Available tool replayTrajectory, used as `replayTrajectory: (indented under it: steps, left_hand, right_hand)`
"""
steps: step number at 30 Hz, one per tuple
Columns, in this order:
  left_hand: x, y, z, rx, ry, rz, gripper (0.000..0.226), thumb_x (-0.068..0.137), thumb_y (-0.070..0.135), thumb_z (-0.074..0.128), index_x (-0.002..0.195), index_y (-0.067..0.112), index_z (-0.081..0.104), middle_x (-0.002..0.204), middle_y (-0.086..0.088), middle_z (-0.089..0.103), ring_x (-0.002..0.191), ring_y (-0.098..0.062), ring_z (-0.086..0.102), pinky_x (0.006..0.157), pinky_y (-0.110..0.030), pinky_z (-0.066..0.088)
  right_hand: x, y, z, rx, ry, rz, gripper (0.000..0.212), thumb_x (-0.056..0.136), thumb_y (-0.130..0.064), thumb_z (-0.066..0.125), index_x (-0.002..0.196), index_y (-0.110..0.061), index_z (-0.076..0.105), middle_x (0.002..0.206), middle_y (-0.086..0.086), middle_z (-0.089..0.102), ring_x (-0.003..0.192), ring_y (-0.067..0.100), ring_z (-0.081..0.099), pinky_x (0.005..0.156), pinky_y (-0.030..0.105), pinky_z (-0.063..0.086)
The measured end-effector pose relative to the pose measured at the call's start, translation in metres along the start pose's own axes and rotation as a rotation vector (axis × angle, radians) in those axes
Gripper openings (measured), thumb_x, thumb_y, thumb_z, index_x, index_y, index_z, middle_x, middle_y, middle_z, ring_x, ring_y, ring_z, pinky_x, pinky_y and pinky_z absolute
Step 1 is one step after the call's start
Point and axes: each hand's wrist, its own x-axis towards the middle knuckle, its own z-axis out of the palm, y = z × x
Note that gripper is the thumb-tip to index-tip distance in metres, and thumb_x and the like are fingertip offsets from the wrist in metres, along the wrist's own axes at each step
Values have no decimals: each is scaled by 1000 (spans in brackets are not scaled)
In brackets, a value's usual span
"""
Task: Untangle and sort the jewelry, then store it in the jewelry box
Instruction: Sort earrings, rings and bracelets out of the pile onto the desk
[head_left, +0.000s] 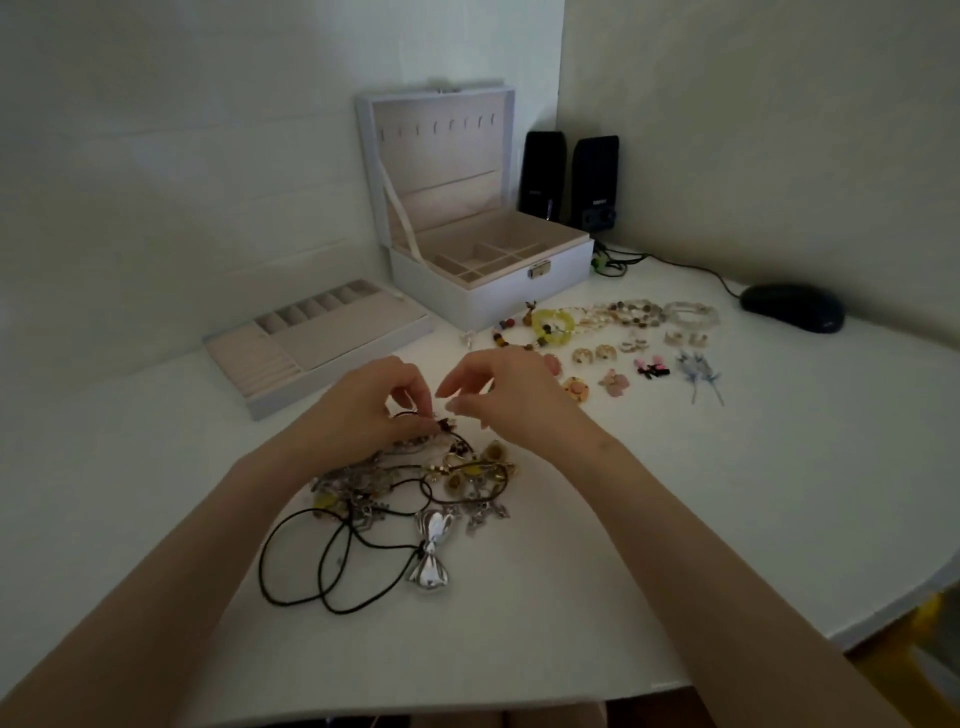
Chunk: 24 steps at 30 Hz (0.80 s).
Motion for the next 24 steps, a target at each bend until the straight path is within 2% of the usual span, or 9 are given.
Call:
replayTrajectory:
  steps: [2,5,9,11,15,21,24]
  left_hand:
    - [-2,-8,1,29,35,0,23,77,25,75,74,33,53,87,5,56,78,-2,50,65,-15,38]
    - [-4,-13,-1,93,68,-2,20,78,26,74,77,29,54,88,4,54,79,-7,50,70,-26,44]
    - [-4,-21,-4,165,-77,-82,18,79,29,73,90,26,59,98,2,54,89,-13,54,80,-33,47]
    - [-4,-23,-6,159,-121,-101,19,79,29,73,91,27,58,100,2,54,92,-14,55,83,-35,47]
    - [-7,-23,-8,165,-149,-72,17,81,24,71,88,26,55,97,6,51,92,-12,54,81,-31,47]
    - [-9,-23,-12,146,-161,-51,24,81,17,69,81,33,50,94,11,53,92,-11,54,80,-33,48]
    - [-10,-22,-12,96,-114,-59,26,81,16,68,78,33,50,91,10,57,88,-11,57,77,-33,50]
  right_hand:
    - [6,-4,9,-49,-22,-6,12,83,-15,69,92,-20,73,84,-5,61,66,4,53,67,23,46]
    - [6,-2,19,-126,-20,-16,10,83,-18,69,91,-22,73,82,-8,58,78,8,54,66,21,44]
    - [2,6,23,-152,-37,-5,10,82,-28,70,91,-25,72,88,-5,57,81,10,54,72,27,46]
    - [2,8,22,-149,-44,4,6,81,-28,71,87,-26,71,85,-6,57,78,9,53,72,29,47]
    - [1,9,19,-153,-106,24,7,82,-23,70,80,-30,67,77,-13,56,66,2,49,64,26,44]
    - [-1,9,17,-135,-128,27,9,82,-26,71,76,-30,64,76,-13,56,65,1,48,63,25,42]
    - [-2,9,18,-142,-117,19,9,82,-24,70,77,-29,64,77,-11,58,65,1,48,62,25,42]
